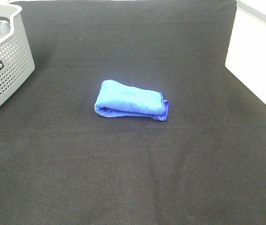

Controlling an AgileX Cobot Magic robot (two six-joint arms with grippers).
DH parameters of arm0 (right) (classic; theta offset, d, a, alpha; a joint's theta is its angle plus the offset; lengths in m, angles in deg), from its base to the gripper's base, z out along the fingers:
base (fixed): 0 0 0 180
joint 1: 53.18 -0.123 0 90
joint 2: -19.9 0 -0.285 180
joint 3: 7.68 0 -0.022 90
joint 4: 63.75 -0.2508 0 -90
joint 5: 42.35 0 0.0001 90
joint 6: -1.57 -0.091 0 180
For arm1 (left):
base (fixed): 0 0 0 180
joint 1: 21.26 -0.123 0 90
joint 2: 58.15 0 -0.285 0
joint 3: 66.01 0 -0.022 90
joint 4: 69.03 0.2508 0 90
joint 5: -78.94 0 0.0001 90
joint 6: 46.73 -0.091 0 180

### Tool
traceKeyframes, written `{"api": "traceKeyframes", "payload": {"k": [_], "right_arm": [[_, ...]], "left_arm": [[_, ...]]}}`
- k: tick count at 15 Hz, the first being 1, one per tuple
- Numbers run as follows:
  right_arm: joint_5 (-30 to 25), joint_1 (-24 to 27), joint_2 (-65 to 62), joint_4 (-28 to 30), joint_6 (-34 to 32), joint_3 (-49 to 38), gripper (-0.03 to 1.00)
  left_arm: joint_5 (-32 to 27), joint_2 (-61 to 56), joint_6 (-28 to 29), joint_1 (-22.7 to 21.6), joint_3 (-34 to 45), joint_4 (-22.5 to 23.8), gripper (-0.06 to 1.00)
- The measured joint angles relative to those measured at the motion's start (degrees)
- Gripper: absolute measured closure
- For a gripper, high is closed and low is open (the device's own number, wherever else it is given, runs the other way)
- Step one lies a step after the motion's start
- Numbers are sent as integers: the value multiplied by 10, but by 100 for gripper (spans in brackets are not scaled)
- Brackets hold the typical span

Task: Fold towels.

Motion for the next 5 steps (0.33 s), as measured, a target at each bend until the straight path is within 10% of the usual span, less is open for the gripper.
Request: {"api": "traceKeyframes", "payload": {"k": [5], "right_arm": [[0, 0, 0, 0, 0, 0, 5]], "left_arm": [[0, 0, 0, 0, 0, 0, 15]]}}
